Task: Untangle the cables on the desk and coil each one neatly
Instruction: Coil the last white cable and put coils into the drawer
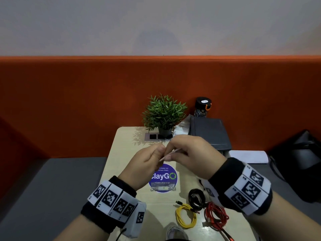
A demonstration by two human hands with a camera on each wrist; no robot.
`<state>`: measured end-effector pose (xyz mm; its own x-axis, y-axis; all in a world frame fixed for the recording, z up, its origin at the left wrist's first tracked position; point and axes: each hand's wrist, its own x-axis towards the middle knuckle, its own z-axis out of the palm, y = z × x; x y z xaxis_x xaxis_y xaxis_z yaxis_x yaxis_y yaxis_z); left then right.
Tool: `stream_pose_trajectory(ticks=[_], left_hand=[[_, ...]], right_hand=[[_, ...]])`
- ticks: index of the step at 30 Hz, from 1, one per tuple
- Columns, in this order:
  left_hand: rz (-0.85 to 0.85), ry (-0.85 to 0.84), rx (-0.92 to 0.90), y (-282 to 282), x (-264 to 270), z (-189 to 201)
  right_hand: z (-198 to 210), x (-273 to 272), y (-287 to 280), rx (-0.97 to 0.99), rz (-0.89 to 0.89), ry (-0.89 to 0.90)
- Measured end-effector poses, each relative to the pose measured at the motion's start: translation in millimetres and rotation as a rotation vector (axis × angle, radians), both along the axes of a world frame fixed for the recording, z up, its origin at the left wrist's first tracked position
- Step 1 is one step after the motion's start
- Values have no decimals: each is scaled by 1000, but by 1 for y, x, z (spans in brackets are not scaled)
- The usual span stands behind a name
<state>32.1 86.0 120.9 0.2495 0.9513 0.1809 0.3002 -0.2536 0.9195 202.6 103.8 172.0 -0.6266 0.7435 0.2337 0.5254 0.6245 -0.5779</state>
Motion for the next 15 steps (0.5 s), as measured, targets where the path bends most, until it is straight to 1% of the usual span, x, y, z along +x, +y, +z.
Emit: stream_pose_trajectory(ticks=[1,4,7,9,11,12,13,15], left_hand=[[-25,-26,-29,-1,1,1],[-96,-14,-58,-4,2,4],[-98,-207,-183,-8,4,10],[-76,-300,-224,-9,7,14],[-64,-346,-241,-9,8,17],[-54,-353,-243,-8,9,18],[-44,-353,-240,-8,9,19],[-22,-349,-230,-8,9,20]], right_hand=[[1,3,2,-4,9,38],[1,9,9,52,7,114],[-6,9,17,155,-32,148],[-13,6,20,285,-102,153],[-21,1,22,437,-212,128],[-25,-3,21,450,-261,138],[-27,-7,20,392,-298,162],[-30,-13,15,140,-345,209]])
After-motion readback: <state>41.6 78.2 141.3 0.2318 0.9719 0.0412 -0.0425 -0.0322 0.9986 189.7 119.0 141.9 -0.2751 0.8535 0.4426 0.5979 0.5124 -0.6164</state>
